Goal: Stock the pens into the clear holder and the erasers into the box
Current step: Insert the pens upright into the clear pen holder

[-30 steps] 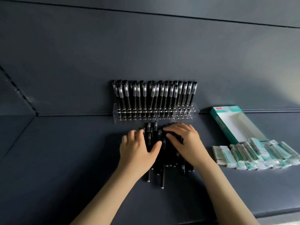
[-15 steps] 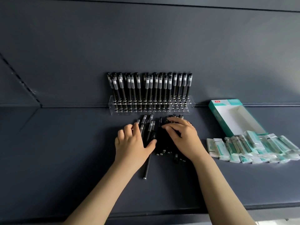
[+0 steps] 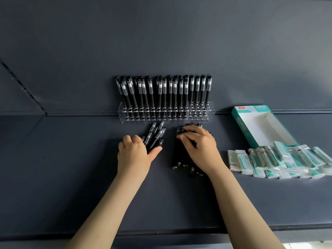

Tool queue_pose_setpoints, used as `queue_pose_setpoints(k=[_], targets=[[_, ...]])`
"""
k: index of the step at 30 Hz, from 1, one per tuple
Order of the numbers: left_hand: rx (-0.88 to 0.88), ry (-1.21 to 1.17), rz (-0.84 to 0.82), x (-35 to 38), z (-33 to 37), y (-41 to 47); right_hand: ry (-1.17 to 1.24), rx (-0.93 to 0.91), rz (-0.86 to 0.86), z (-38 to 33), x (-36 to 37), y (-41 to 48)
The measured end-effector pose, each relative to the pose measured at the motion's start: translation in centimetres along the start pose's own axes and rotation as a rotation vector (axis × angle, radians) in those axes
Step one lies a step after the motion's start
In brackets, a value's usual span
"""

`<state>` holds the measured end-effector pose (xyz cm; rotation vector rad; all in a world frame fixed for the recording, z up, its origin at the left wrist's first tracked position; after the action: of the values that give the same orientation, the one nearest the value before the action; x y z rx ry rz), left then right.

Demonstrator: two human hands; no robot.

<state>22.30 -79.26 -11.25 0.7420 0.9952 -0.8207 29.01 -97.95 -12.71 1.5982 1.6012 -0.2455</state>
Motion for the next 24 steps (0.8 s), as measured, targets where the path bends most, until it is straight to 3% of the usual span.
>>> queue_pose_setpoints(k=[11, 20, 24], targets=[[0.02, -0.045, 0.02, 0.3, 0.9, -0.3, -0.016, 0.02, 0.005, -0.3, -0.2, -0.1], [0.018, -0.025, -0.121, 0.2, 1.0, 0.7, -0.036, 0.029, 0.024, -0.4, -0.3, -0.3], [0.044, -0.048, -0.084, 0.2, 1.4, 0.5, -0.032, 0.035, 0.034, -0.3, -0.1, -0.3]])
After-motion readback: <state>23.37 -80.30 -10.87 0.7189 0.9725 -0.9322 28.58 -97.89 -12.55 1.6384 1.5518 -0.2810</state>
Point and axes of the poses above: each hand's wrist, its own y-axis towards the middle knuckle, its own x-axis out of the palm, z = x × y, the point moved 3 cm from there along y, towards the middle knuckle, and after that the axes turned 8 degrees about z, right-handed, at the moved point
